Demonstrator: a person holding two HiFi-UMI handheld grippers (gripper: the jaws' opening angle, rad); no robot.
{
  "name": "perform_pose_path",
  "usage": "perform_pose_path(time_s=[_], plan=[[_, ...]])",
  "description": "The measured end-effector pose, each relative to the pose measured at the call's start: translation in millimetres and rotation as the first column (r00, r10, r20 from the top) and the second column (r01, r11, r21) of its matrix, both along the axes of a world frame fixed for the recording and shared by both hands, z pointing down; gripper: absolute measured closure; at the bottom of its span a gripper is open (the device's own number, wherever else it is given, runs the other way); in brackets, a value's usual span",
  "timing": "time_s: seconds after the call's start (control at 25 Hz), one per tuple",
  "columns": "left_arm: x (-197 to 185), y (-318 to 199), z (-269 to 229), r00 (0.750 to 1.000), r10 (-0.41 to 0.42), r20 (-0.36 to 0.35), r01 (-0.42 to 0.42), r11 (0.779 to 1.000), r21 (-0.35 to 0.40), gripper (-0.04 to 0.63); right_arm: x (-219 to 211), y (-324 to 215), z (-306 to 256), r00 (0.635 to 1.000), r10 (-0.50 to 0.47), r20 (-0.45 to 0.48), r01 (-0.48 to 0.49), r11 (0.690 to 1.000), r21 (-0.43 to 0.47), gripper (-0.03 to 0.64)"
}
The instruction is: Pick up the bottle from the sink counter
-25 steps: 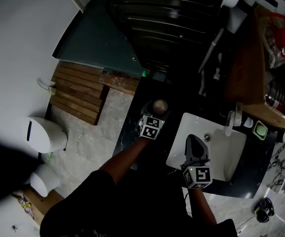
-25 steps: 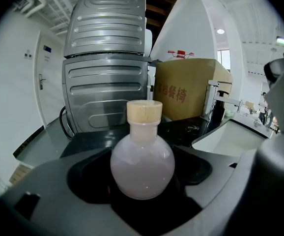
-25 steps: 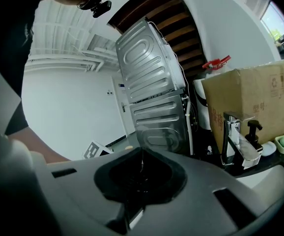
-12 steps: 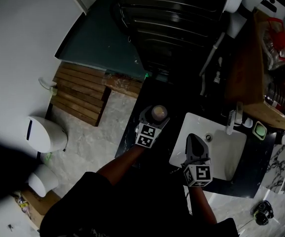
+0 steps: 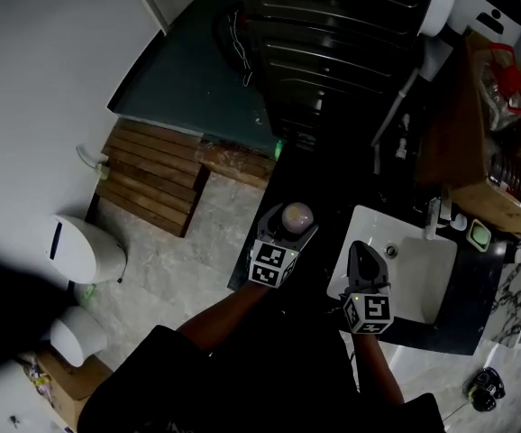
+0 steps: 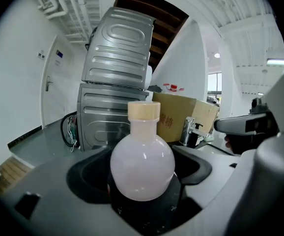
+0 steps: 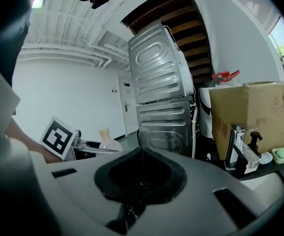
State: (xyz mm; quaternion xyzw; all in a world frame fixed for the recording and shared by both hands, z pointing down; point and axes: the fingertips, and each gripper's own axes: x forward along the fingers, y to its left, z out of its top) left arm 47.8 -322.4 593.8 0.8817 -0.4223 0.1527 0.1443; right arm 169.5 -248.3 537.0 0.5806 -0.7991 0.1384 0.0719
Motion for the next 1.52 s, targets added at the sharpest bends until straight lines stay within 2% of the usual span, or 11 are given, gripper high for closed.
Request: perform_pose_path(time_s=[0.2, 0.36, 0.6, 1.0, 1.24, 1.4, 1.52], plan=[[-15, 22, -33, 0.999, 0.022, -0.025, -0.022, 1.0, 0.022, 0.219, -23, 12, -21, 0.999, 0.04, -0.025, -0.04, 0.999, 0.016, 0.577], [-24, 37, -58, 0.996, 0.045, -0.078, -0.043, 0.999, 0.016, 0.219, -34, 23, -31, 0.996, 0.082, -0.033, -0.081, 0.996, 0.026, 0.577], [-35, 57, -85, 0.996, 0.078, -0.051, -0.074, 0.994, 0.078, 0.219, -42, 34, -45, 0.992, 0.108, -0.068, -0.105, 0.994, 0.043, 0.577], [-60, 75, -109, 0.997, 0.035, -0.063, -0.026, 0.991, 0.13, 0.219, -53, 43, -81, 0.988, 0.132, -0.085, -0.118, 0.981, 0.154, 0.578], [-73, 71, -115, 0.998, 0.014, -0.067, -0.004, 0.989, 0.149, 0.219, -38, 41, -87, 0.983, 0.151, -0.108, -0.13, 0.975, 0.18, 0.578], [-74, 68, -115, 0.997, 0.011, -0.076, 0.001, 0.987, 0.158, 0.219, -23, 42, -101, 0.973, 0.142, -0.184, -0.094, 0.964, 0.249, 0.578], [-70, 64, -109, 0.997, 0.012, -0.071, 0.0, 0.987, 0.161, 0.219, -7, 41, -100, 0.969, 0.162, -0.188, -0.113, 0.963, 0.244, 0.58]])
